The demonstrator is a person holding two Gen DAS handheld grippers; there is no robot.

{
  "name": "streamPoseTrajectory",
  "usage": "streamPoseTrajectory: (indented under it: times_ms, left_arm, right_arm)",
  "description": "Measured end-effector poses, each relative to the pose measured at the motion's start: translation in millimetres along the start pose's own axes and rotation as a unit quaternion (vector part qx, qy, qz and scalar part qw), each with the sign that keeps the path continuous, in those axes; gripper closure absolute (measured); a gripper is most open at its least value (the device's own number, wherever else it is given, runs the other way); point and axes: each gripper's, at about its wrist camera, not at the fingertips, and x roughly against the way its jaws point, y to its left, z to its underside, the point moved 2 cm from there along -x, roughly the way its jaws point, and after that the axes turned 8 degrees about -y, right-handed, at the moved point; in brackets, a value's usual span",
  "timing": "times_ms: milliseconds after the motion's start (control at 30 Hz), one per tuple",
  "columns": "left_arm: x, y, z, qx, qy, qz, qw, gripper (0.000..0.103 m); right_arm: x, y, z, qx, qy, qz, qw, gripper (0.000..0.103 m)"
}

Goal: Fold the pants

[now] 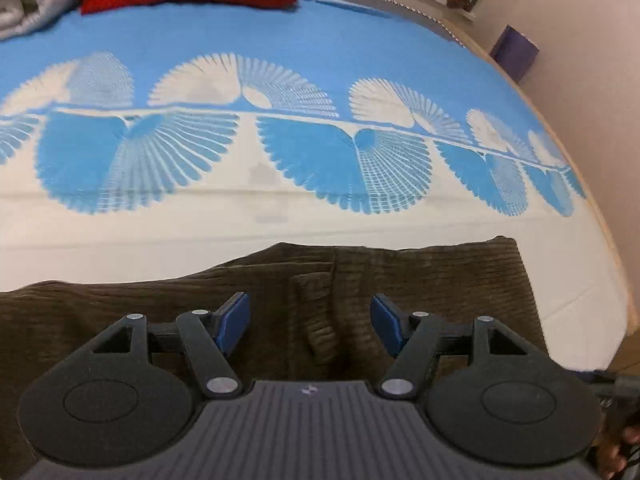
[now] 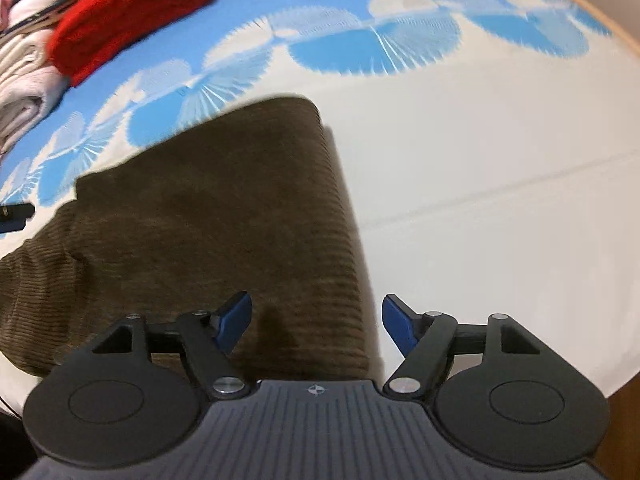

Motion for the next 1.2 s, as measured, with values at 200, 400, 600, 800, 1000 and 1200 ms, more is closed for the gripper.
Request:
streamPoseTrajectory:
  times_ms: [200, 400, 600, 800, 1000, 1200]
  left_arm:
    - [-40.2, 9.7, 3.5, 0.024, 0.041, -0.009, 0.9988, 0.031]
    - [-62.8, 4.0, 11.1, -0.003, 0.039, -0.021, 0.9990, 0.017]
    - [-64.9, -4.0, 15.3, -0.050, 0.027, -0.046, 0.9973, 0.031]
    - [-49.7, -9.1, 16.9, -0.130, 0.009, -0.085, 0.9879, 0.101]
    - [-37.1, 14.9, 6.2, -0.041, 0.016, -0.076, 0.9961, 0.092]
    - [-44.9, 36.7, 2.9, 0.095, 0.051, 0.027, 0.9939, 0.063]
  right_arm:
    - [-18.0, -6.5, 2.5, -0.004, 0.042, -0.013, 0.999, 0.029]
    - [-27.2, -5.8, 2.6, -0.007, 0.055, -0.011, 0.998, 0.029]
    - [-26.1, -4.9, 4.1, -0.010, 0.052, -0.010, 0.999, 0.030]
    - [-26.4, -4.7, 6.6, -0.007, 0.048, -0.010, 0.999, 0.032]
    - [-25.0, -0.1, 5.4, 0.000, 0.047, -0.005, 0.999, 0.032]
    - [-25.2, 3.8, 6.7, 0.011, 0.047, -0.007, 0.999, 0.032]
